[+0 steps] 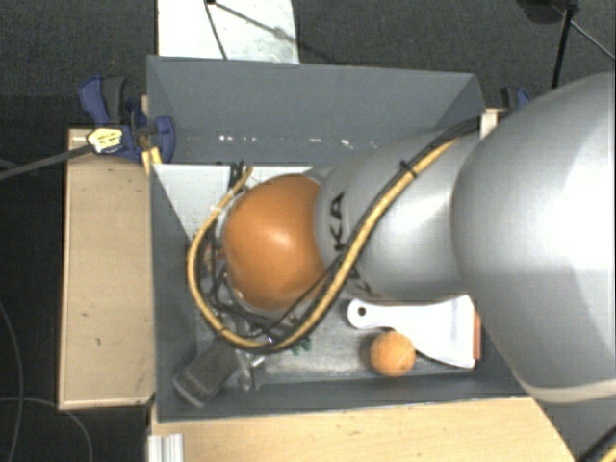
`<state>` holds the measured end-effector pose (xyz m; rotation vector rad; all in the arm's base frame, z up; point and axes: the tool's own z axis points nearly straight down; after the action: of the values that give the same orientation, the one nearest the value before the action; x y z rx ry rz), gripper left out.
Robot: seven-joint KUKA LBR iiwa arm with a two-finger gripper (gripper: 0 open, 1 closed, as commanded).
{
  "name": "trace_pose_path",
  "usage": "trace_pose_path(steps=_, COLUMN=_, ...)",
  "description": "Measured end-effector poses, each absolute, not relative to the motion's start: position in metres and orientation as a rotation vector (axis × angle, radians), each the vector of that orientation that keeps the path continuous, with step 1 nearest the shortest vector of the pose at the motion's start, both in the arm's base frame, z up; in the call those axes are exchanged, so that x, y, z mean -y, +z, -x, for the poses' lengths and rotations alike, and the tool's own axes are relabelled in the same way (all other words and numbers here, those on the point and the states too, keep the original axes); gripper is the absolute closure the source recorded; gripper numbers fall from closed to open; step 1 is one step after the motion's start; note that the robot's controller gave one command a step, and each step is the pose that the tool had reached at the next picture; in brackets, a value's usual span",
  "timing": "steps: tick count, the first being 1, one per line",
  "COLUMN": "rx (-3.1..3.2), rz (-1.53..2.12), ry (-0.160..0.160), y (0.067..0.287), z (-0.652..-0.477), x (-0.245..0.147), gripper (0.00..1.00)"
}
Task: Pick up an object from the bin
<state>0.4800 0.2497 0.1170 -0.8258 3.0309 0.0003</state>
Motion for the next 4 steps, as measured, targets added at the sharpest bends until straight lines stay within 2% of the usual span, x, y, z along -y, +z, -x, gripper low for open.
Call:
trace_pose_path(steps=1, rx=-2.937, rz=1.108, ry=-0.001, y=0.071, z=-0.478, x=-0.252, gripper=1.0)
trace_pose_path(steps=3, rx=-2.938, rz=1.109, ry=-0.001, y=0.072, z=-0.478, x=-0.252, gripper=1.0)
trace_pose_path(steps=4, rx=-2.77, rz=1.477, ry=0.002, y=0.121, z=-0.512, x=-0.239, gripper=1.0)
